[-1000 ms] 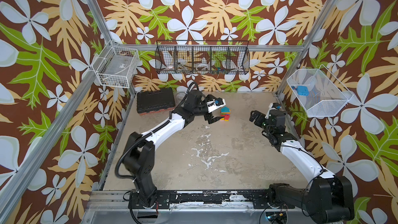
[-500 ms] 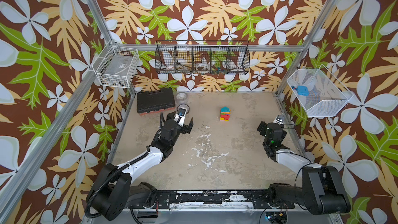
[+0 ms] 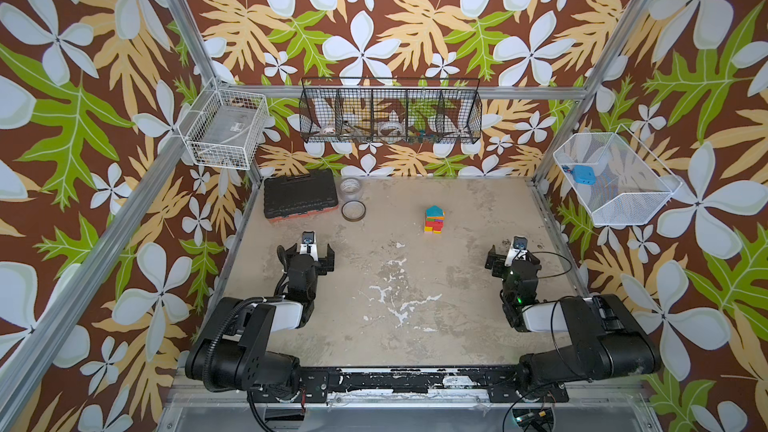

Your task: Build the wood block tower

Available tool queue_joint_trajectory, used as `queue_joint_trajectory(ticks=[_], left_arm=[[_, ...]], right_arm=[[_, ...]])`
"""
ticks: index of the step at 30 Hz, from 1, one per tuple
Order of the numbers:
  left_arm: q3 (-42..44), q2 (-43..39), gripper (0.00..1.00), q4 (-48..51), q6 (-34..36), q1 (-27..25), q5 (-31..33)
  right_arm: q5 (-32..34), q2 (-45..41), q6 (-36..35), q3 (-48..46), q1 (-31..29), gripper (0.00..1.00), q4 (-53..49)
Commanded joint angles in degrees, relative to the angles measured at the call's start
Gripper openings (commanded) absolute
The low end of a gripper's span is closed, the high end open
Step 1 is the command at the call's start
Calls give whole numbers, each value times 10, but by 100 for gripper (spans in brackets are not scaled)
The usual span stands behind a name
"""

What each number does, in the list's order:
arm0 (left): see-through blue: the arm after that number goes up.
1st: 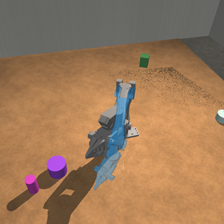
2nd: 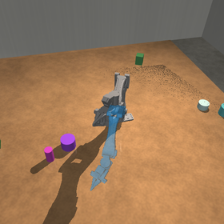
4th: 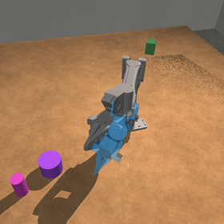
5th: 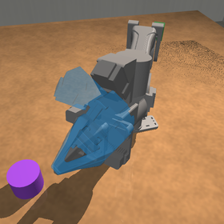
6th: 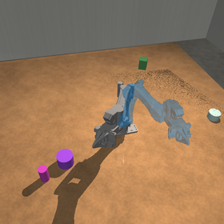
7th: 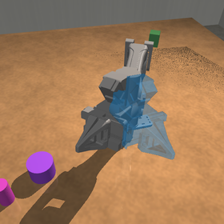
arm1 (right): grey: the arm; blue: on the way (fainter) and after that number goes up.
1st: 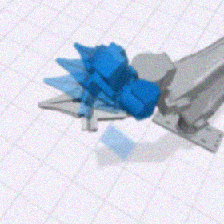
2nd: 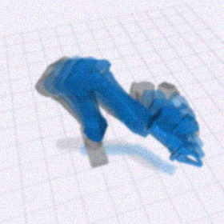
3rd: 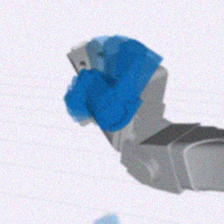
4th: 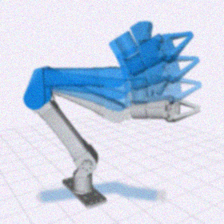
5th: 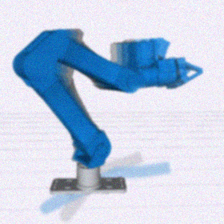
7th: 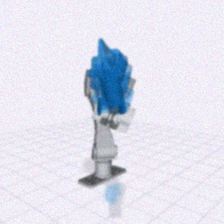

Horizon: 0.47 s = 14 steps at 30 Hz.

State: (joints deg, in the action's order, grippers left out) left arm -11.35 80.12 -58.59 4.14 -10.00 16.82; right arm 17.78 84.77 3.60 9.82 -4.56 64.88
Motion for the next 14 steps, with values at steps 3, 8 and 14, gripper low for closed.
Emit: queue_joint_trajectory(ticks=[3,8,14], left_arm=[[59,39,100,-232,-35,13,3],[42,20,100,-171,-51,32,-35],[41,33,100,-193,-43,32,-38]], right_arm=[[-93,-7,-6,13,24,100,41],[-93,-7,-7,14,24,100,40],[-93,-8,-7,14,23,100,36]])
